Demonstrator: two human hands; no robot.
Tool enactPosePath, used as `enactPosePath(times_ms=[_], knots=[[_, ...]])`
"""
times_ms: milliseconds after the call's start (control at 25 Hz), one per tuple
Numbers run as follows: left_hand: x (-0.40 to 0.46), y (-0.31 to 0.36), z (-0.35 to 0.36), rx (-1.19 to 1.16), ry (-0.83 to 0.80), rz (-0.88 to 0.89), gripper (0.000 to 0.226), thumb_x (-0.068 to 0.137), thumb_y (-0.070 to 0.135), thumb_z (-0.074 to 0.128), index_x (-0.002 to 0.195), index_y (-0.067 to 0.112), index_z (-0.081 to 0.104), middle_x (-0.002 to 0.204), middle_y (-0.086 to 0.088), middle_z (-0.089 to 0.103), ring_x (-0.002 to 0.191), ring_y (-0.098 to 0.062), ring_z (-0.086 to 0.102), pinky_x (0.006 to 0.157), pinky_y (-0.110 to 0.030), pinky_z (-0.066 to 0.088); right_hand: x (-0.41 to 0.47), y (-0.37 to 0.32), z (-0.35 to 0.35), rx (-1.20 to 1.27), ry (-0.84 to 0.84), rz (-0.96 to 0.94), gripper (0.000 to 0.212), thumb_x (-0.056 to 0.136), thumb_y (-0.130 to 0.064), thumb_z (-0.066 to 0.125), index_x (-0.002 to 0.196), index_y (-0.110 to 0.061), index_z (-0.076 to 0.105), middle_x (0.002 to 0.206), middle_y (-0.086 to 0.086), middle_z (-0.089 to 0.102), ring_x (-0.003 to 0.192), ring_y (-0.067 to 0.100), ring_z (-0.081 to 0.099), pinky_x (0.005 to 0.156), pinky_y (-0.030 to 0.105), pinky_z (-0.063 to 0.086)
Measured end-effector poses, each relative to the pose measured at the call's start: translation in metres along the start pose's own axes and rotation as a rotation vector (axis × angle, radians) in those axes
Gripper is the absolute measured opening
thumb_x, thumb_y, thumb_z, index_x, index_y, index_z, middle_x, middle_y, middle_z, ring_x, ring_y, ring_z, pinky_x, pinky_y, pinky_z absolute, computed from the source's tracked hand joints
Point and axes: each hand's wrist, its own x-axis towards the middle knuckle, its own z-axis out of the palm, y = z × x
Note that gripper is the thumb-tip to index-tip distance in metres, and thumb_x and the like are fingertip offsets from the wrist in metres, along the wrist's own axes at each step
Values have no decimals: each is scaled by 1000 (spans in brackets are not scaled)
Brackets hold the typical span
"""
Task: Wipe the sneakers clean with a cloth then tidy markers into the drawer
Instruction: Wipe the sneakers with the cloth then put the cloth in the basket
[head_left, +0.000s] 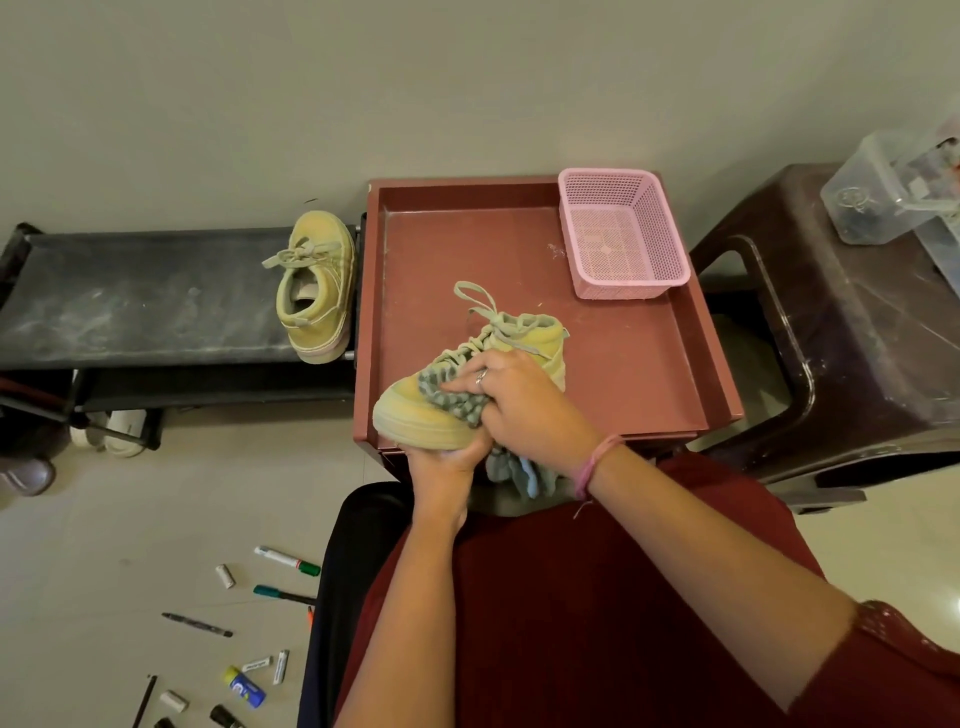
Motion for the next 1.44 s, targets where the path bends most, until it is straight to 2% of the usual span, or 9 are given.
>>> enactPosePath(times_ms=[160, 360, 560, 720, 880, 1080, 1200, 1320, 1440], knots=[[-1, 2, 1, 19, -47, -12, 62, 66, 2, 81, 122, 12, 57, 116, -5, 69, 109, -17, 65, 90, -29, 53, 12, 8, -5, -70, 36, 116, 58, 82, 10, 41, 128, -20, 59, 127, 2, 54, 117, 24, 40, 104, 25, 27], [-1, 3, -1, 25, -31, -36, 88, 53, 9, 83, 133, 4, 48, 122, -7, 65, 109, -13, 64, 89, -27, 53, 1, -5, 4, -34, -13, -86, 57, 78, 12, 43, 124, -17, 63, 125, 5, 57, 111, 26, 45, 101, 26, 30], [1, 0, 0, 20, -29, -21, 62, 71, -6, 77, 126, 9, 54, 120, -8, 67, 114, -22, 63, 93, -30, 53, -18, 40, 11, -218, 282, -133, 40, 86, -9, 42, 116, -11, 68, 110, 9, 65, 100, 23, 43, 91, 36, 47], [2, -2, -2, -17, -14, -32, 63, 70, -2, 78, 127, 10, 53, 119, -4, 68, 114, -20, 63, 93, -30, 51, -39, 41, 31, -194, 354, -183, 44, 86, -8, 38, 121, -11, 65, 117, 9, 62, 100, 28, 52, 95, 31, 39], [6, -2, -3, -142, 31, -90, 80, 65, 5, 80, 131, 25, 40, 130, -7, 60, 122, -20, 58, 104, -38, 45, -30, 68, 24, -36, 523, 184, 44, 83, 4, 46, 119, -13, 66, 120, 12, 61, 110, 24, 43, 97, 36, 38], [7, -1, -1, -190, 20, -116, 86, 69, 1, 80, 140, 13, 33, 131, -13, 59, 118, -21, 60, 106, -44, 44, -36, 41, 50, -30, 485, 5, 41, 102, -22, 29, 125, -10, 62, 122, 11, 60, 110, 22, 42, 101, 24, 35], [8, -1, -2, -187, 21, -127, 95, 67, 6, 81, 144, 17, 26, 130, -6, 61, 119, -18, 60, 103, -39, 47, -23, 57, 39, -10, 601, 211, 39, 92, 1, 47, 128, -10, 59, 126, 13, 58, 115, 26, 43, 99, 42, 44], [5, 4, 2, -199, 84, -130, 66, 82, -6, 68, 130, 23, 33, 123, -4, 61, 105, -12, 65, 97, -34, 51, -16, 33, 56, -116, 609, 131, 40, 89, -5, 44, 124, -8, 62, 120, 16, 61, 107, 35, 53, 90, 44, 51], [2, 10, 9, -214, 115, -135, 46, 90, -8, 55, 110, 31, 41, 114, -1, 62, 97, -8, 64, 92, -31, 51, -32, 41, 63, -131, 502, 39, 44, 86, 1, 51, 128, -11, 58, 127, 14, 57, 114, 29, 45, 95, 43, 46]])
